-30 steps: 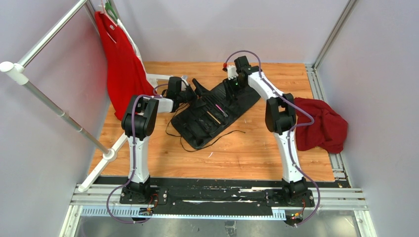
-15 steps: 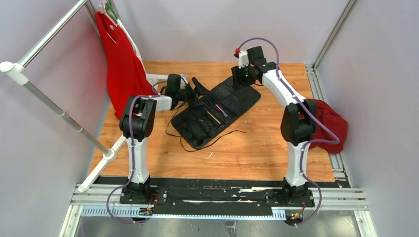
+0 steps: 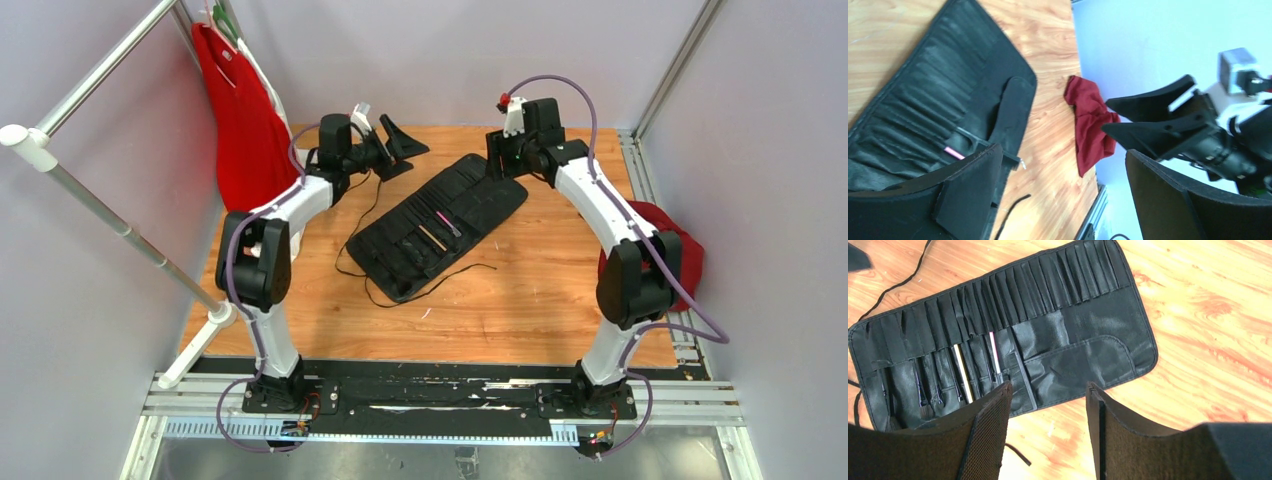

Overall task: Organize the makeup
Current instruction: Reset both arms

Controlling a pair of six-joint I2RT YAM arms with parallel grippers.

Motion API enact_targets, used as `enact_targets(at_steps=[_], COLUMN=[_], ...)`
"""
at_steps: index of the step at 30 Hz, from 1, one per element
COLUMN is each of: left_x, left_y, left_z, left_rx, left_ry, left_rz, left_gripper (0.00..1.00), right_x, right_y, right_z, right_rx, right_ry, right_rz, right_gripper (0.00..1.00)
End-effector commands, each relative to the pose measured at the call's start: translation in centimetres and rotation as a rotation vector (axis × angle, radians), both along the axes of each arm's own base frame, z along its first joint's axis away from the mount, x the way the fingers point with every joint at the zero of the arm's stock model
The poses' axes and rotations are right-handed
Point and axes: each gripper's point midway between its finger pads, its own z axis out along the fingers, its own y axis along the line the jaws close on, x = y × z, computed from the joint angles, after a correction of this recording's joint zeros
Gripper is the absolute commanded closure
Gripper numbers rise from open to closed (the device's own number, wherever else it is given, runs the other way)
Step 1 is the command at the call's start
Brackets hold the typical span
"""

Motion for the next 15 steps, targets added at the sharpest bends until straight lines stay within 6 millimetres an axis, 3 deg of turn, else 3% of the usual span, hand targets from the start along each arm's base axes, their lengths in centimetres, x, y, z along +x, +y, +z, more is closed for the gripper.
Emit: enact_targets(at_steps=[1,4,10,15], left_x=[-1.8,-3.5,-7.5,-10.7], left_y=[0.7,1.6,4.9,7.8], left_z=[3.7,5.1,5.4,5.9], left_rx=[0.0,0.031,0.225,0.341], left_ry=[-0.078,-0.108,-0.173,-0.23], left_rz=[-0.005,0.014,0.091,0.177], left_gripper=[0.02,0.02,0.02,0.02], right_x=[-0.7,-2.2,-5.5,-8.6], right_y=[-1.4,-1.7,-2.6,-5.3], right_z=[2.6,3.1,3.4,3.8], right_rx=[0.032,0.07,0.157,0.225], right_ry=[-0.065,-0.09,-0.133,-0.205], right_rz=[-0.073,-0.09,-0.159,-0.318], right_gripper=[0.44,0.44,0.41,0.4])
